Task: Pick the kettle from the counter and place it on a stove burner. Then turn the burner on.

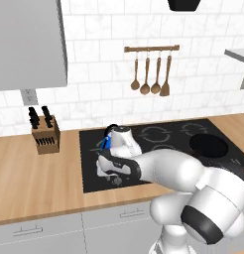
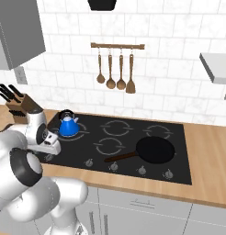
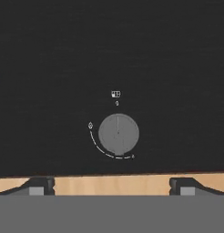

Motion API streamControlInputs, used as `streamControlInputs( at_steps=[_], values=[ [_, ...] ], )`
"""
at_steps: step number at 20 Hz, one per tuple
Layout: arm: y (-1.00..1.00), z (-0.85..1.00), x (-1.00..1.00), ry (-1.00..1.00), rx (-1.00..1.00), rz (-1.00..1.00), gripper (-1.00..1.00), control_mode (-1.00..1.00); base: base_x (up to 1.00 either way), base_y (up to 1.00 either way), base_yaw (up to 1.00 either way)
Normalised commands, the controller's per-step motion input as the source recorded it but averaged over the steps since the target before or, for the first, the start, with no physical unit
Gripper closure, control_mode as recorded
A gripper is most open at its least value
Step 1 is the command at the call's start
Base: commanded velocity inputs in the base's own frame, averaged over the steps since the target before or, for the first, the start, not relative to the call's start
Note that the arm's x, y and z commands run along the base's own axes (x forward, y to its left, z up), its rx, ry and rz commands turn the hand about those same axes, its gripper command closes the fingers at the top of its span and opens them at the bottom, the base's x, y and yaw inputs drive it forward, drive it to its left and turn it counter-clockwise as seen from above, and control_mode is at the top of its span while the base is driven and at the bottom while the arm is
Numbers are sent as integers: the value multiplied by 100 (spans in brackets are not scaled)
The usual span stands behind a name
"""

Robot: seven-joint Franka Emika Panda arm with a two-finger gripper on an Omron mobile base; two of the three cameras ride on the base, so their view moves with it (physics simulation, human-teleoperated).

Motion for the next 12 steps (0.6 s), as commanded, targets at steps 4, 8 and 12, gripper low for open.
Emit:
streamControlInputs(
  at_steps=[4, 8, 12],
  values=[
    [0, -31, 21, 0, 0, 7, -100, -100, 0, 0, 0],
    [0, -31, 24, 0, 0, 7, -100, -100, 0, 0, 0],
    [0, -30, 25, 0, 0, 6, -100, -100, 0, 0, 0]
  ],
)
